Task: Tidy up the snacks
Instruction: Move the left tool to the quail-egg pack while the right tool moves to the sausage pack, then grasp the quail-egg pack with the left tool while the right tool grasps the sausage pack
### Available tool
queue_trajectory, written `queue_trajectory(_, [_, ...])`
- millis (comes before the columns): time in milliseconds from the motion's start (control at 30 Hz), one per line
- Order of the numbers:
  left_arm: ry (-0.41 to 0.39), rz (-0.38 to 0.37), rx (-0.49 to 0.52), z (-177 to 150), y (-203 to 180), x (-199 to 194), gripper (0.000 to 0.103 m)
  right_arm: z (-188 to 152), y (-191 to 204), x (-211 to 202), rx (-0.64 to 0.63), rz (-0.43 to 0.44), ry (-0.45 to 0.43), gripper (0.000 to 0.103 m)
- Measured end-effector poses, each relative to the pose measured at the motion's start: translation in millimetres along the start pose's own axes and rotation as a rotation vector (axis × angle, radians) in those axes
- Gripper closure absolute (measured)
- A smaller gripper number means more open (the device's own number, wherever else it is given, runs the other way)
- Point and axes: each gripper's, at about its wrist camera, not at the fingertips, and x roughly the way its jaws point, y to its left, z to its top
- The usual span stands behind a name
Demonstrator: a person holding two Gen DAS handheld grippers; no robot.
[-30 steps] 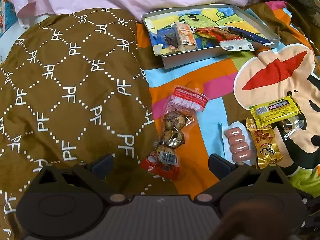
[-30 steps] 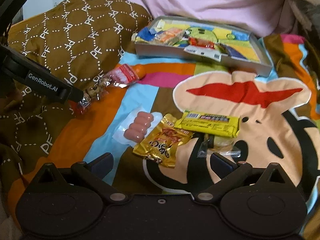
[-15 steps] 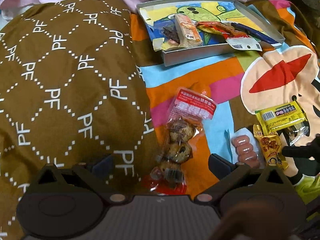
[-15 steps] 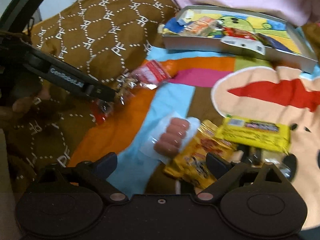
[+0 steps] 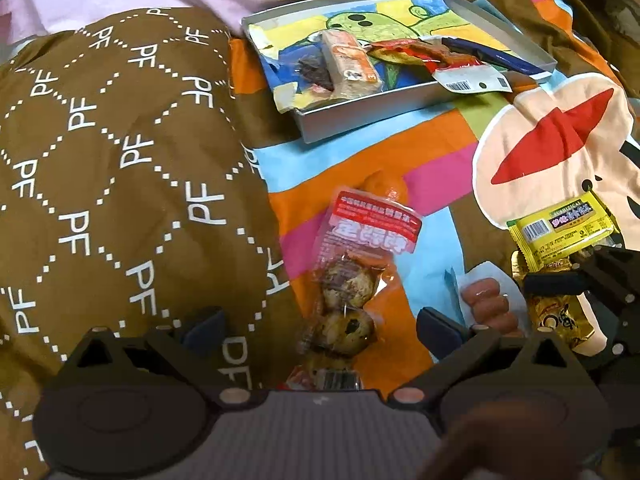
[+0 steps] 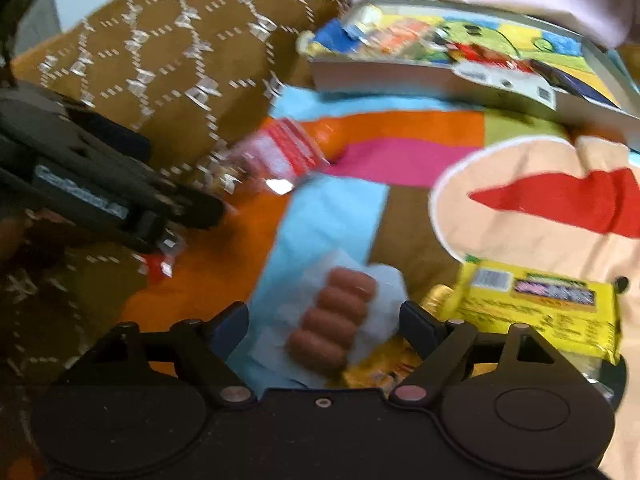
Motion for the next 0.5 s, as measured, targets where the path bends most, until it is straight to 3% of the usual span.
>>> queue_trajectory(233, [0.015, -0.024, -0.01, -0.8, -1.6, 3.9, 0.006, -3.5, -5.1, -0.5, 0.033, 0.028, -0.008, 0.02])
queue_trajectory(333, [0.03, -0.047, -0.02, -1.0, -0.2, 6.4, 0.013, -4.4, 1.7, -1.8, -0.003, 0.031, -0.017, 0.023])
queue_trajectory(400, [0.059, -0.078, -0.049, -0.6, 3.5, 11.0, 0.025, -5.4, 2.8, -3.4, -0.005, 0.04, -0.021, 0.024])
queue_trajectory(500, [0.094, -0.114, -0.101, -0.6, 10.5, 17.8, 0.035, -5.1, 0.6, -6.2, 0.016, 0.052, -0.028, 0.025])
